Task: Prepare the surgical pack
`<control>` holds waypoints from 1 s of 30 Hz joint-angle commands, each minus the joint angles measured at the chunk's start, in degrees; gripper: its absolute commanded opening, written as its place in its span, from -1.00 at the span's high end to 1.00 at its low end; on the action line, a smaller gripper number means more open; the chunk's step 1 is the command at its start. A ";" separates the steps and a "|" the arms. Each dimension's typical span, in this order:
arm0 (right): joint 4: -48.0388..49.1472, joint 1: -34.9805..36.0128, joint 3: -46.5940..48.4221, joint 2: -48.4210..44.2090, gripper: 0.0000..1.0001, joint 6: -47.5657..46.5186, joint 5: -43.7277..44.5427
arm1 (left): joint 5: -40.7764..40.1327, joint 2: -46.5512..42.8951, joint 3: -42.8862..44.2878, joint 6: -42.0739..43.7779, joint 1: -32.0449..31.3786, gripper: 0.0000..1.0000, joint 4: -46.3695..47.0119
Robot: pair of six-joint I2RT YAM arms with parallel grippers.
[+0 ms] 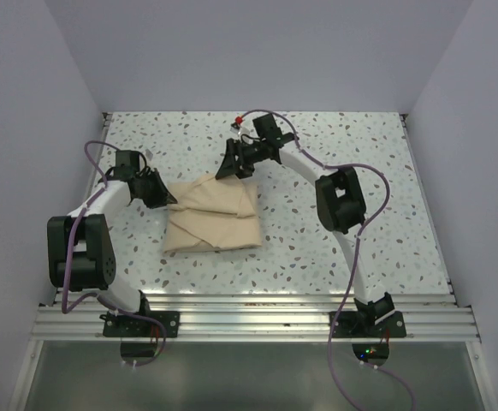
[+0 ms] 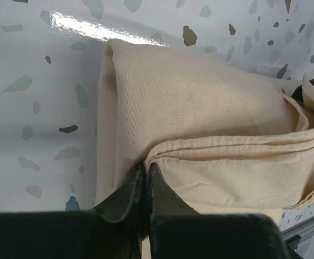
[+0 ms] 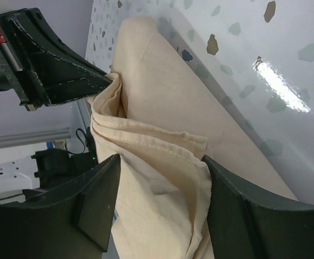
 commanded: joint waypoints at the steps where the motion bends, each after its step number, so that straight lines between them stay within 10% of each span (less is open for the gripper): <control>1: 2.05 1.10 -0.14 0.16 -0.24 1.62 -2.48 | -0.49 0.12 -0.57 1.56 0.63 1.00 -1.02; 6: 1.79 1.28 -0.75 -1.94 0.57 2.85 -1.96 | -0.40 -1.37 -0.92 1.73 0.63 1.00 -0.93; 11: -0.41 1.63 -2.07 -7.64 0.93 4.95 1.56 | -10.73 -7.15 0.83 0.25 0.63 0.45 -5.84; 17: -1.99 1.63 -3.31 -11.09 1.00 6.98 4.90 | -17.10 -14.72 2.07 -3.18 0.63 0.30 -12.96; 22: -3.74 2.07 -0.94 -10.56 1.00 6.99 5.60 | -13.33 -22.72 -3.98 -6.35 0.54 0.98 -17.09; 30: -4.02 3.13 5.57 -10.21 1.00 8.48 4.55 | -1.03 -32.22 -15.15 -17.32 -5.94 1.00 -19.04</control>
